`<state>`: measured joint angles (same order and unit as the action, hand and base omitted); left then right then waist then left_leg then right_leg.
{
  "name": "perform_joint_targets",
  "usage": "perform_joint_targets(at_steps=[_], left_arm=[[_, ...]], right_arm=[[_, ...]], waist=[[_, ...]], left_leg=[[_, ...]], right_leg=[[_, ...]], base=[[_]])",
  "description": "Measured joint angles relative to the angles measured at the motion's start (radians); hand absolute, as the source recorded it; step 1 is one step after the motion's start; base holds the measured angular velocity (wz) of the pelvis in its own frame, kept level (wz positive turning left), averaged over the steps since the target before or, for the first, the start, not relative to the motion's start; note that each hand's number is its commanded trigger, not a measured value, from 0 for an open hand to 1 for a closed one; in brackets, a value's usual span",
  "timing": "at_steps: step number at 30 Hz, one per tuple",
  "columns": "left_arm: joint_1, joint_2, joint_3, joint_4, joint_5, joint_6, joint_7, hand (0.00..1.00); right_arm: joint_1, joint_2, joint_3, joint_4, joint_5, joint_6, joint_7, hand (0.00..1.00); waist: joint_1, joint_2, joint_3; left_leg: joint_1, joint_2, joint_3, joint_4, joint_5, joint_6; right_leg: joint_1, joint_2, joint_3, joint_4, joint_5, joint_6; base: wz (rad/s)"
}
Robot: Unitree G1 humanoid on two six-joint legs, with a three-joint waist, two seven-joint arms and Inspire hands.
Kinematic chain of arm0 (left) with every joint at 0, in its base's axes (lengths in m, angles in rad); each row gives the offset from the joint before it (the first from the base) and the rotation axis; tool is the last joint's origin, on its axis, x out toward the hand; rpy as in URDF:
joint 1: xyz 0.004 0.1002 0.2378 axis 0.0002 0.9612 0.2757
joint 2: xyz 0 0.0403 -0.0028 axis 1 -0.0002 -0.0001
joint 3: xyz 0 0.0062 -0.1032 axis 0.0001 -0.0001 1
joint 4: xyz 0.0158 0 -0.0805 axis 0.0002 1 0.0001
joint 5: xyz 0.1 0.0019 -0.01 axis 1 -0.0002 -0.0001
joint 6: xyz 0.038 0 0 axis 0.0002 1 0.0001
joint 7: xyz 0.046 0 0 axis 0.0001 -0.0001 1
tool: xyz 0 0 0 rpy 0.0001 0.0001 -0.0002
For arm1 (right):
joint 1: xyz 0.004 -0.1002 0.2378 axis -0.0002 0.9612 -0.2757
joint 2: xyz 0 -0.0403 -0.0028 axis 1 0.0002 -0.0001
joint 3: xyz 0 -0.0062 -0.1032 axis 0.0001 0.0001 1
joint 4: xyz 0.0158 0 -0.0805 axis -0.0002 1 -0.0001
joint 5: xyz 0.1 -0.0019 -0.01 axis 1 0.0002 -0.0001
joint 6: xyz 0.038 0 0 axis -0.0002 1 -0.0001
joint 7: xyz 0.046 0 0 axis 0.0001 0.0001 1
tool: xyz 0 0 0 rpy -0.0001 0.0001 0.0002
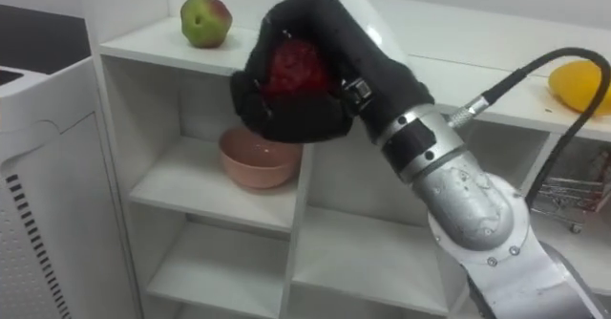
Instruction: Arrange fruit in the closet
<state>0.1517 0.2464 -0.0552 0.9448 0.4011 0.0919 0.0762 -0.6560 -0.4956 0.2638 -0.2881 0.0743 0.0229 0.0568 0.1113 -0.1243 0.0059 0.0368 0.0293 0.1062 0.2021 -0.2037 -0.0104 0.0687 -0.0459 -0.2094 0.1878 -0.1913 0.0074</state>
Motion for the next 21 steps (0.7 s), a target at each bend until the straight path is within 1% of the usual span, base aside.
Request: perform_joint_targets(at_steps=[2, 4, 6, 7, 9, 10, 12, 13, 14, 15, 16, 18, 19, 20, 21], left_arm=[[-0.001, -0.001, -0.010, 0.000, -0.006, -0.008, 0.000, 0.00], [-0.003, -0.002, -0.024, 0.000, -0.006, -0.010, 0.000, 0.00], [-0.007, -0.002, -0.030, 0.001, -0.006, -0.013, 0.000, 0.00], [-0.013, -0.002, -0.030, 0.014, -0.006, -0.019, 0.000, 0.00], [-0.022, -0.001, -0.030, 0.038, -0.005, -0.020, 0.001, 0.00], [-0.025, 0.000, -0.034, 0.049, -0.005, -0.020, 0.002, 0.00], [-0.030, 0.001, -0.045, 0.066, -0.017, -0.020, 0.010, 0.00], [-0.032, 0.001, -0.047, 0.073, -0.018, -0.025, 0.010, 0.00], [-0.038, 0.001, -0.049, 0.093, -0.018, -0.035, 0.015, 0.00], [-0.042, 0.001, -0.053, 0.103, -0.019, -0.036, 0.021, 0.00], [-0.050, 0.003, -0.066, 0.121, -0.017, -0.037, 0.027, 0.00], [-0.060, 0.005, -0.072, 0.147, -0.018, -0.050, 0.031, 0.00], [-0.073, 0.006, -0.088, 0.172, -0.019, -0.056, 0.033, 0.00], [-0.082, 0.007, -0.098, 0.182, -0.019, -0.057, 0.034, 0.00], [-0.087, 0.008, -0.109, 0.188, -0.022, -0.061, 0.038, 0.00]], right_arm=[[0.011, 0.012, 0.000, -0.061, 0.001, -0.001, 0.028, 1.00], [0.018, 0.024, 0.000, -0.092, 0.007, -0.003, 0.051, 1.00], [0.028, 0.025, 0.002, -0.117, 0.006, -0.008, 0.066, 1.00], [0.043, 0.025, 0.005, -0.133, -0.004, -0.011, 0.076, 1.00], [0.058, 0.026, 0.023, -0.150, -0.022, -0.011, 0.097, 1.00], [0.060, 0.026, 0.043, -0.154, -0.036, -0.011, 0.112, 1.00], [0.083, 0.025, 0.065, -0.155, -0.048, -0.012, 0.134, 1.00], [0.110, 0.025, 0.075, -0.152, -0.062, -0.012, 0.144, 1.00], [0.134, 0.026, 0.089, -0.145, -0.085, -0.012, 0.146, 1.00], [0.141, 0.026, 0.098, -0.138, -0.092, -0.012, 0.147, 1.00], [0.149, 0.027, 0.112, -0.116, -0.100, -0.013, 0.154, 1.00], [0.151, 0.055, 0.116, -0.051, -0.111, -0.025, 0.162, 1.00], [0.160, 0.083, 0.116, 0.004, -0.131, -0.038, 0.155, 1.00], [0.170, 0.103, 0.117, 0.065, -0.174, -0.052, 0.149, 1.00], [0.171, 0.109, 0.118, 0.096, -0.193, -0.056, 0.147, 1.00]], waist=[[0.000, 0.004, 0.0000], [-0.003, 0.009, -0.0022], [0.001, 0.013, -0.0040], [0.004, 0.016, -0.0067], [0.005, 0.020, -0.0085], [0.005, 0.019, -0.0097], [0.005, 0.019, -0.0093], [0.008, 0.016, -0.0107], [0.013, 0.012, -0.0106], [0.015, 0.010, -0.0095], [0.018, 0.007, -0.0056], [0.023, 0.002, -0.0010], [0.025, -0.001, 0.0021], [0.031, -0.003, 0.0067], [0.032, -0.005, 0.0080]], left_leg=[[-0.002, 0.000, 0.000, 0.000, 0.000, 0.000], [-0.003, 0.001, 0.000, 0.000, 0.000, 0.000], [-0.004, 0.001, 0.000, 0.000, 0.000, 0.000], [-0.005, 0.001, 0.000, 0.000, 0.000, 0.000], [-0.004, 0.001, 0.001, -0.002, 0.000, 0.000], [-0.003, 0.001, 0.001, -0.003, 0.000, 0.000], [-0.005, 0.001, 0.001, -0.003, 0.001, 0.000], [-0.006, 0.001, 0.001, -0.003, 0.001, 0.000], [-0.008, 0.002, 0.003, -0.003, 0.001, 0.000], [-0.009, 0.002, 0.004, -0.002, 0.001, 0.000], [-0.015, 0.004, 0.004, 0.002, 0.001, 0.000], [-0.031, 0.007, 0.002, 0.015, 0.001, 0.000], [-0.049, 0.009, -0.004, 0.027, 0.001, 0.000], [-0.073, 0.010, -0.010, 0.042, 0.000, 0.000], [-0.089, 0.011, -0.011, 0.052, 0.000, 0.000]], right_leg=[[-0.003, 0.001, 0.008, 0.000, 0.001, 0.000], [-0.004, 0.002, 0.008, 0.000, 0.001, 0.000], [-0.004, 0.002, 0.008, 0.000, 0.001, 0.000], [-0.004, 0.002, 0.009, 0.000, 0.001, 0.000], [-0.008, 0.003, 0.012, 0.000, 0.001, 0.000], [-0.015, 0.004, 0.014, 0.001, 0.001, -0.001], [-0.013, 0.004, 0.015, 0.002, 0.002, -0.002], [-0.014, 0.004, 0.016, 0.003, 0.002, -0.002], [-0.017, 0.004, 0.017, 0.004, 0.002, -0.002], [-0.019, 0.004, 0.017, 0.006, 0.002, -0.002], [-0.025, 0.004, 0.016, 0.015, 0.002, -0.002], [-0.040, 0.003, 0.010, 0.026, 0.002, -0.002], [-0.053, 0.003, 0.002, 0.035, 0.002, -0.002], [-0.070, 0.002, -0.006, 0.039, 0.004, -0.005], [-0.082, 0.002, -0.011, 0.044, 0.005, -0.007]], base=[[-0.02], [0.00], [0.00], [0.00], [-0.04], [-0.10], [-0.04], [0.00], [-0.03], [-0.04], [0.00], [0.05], [0.16], [0.15], [0.14]])
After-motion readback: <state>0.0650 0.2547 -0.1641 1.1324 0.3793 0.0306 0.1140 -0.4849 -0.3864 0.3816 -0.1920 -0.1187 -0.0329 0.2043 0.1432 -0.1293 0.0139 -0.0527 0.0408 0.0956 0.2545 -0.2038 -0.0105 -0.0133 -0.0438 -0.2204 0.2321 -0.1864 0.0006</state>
